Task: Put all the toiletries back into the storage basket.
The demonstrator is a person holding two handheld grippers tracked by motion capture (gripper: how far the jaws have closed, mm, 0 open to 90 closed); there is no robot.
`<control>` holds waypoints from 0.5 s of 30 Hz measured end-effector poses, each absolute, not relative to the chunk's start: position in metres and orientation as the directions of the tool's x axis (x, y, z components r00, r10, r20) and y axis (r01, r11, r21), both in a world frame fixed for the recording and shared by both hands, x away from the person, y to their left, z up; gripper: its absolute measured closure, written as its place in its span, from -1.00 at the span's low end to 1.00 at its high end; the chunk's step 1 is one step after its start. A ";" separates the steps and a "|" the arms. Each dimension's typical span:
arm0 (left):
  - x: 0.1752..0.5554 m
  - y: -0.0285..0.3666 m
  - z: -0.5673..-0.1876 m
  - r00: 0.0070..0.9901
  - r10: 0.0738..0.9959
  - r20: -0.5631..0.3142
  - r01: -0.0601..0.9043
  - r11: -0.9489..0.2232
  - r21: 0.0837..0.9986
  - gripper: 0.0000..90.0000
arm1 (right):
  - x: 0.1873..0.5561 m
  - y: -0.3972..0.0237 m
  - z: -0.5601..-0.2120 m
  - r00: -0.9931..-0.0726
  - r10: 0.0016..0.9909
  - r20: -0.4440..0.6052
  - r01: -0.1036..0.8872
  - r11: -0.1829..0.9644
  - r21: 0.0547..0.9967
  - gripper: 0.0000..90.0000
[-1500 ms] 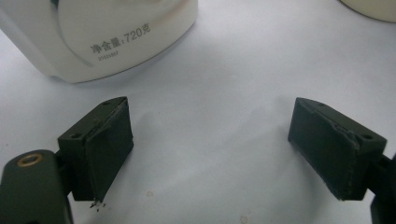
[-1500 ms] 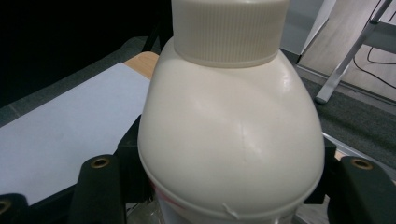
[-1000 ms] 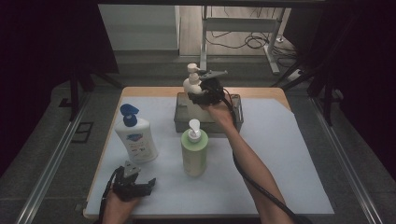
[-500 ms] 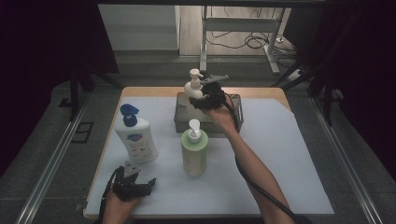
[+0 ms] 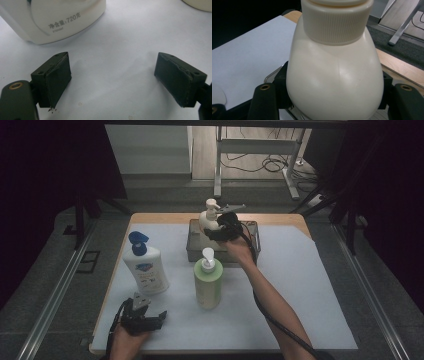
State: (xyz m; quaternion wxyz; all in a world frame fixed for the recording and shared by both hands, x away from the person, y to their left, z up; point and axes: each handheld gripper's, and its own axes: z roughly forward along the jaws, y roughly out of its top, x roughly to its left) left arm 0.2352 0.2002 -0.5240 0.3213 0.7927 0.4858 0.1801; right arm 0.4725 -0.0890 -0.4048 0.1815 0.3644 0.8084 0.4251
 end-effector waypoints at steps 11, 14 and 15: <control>0.235 0.200 -0.524 0.463 0.886 -0.026 0.654 -0.322 0.684 -0.70 | 0.469 -0.090 -0.409 -0.674 0.738 0.008 0.416 0.371 0.830 -0.20; 0.235 0.200 -0.524 0.464 0.886 -0.025 0.654 -0.323 0.684 -0.70 | 0.469 -0.091 -0.409 -0.679 0.734 0.010 0.413 0.370 0.832 -0.21; 0.235 0.200 -0.524 0.463 0.886 -0.025 0.654 -0.323 0.684 -0.70 | 0.469 -0.092 -0.409 -0.684 0.729 0.008 0.408 0.374 0.833 -0.22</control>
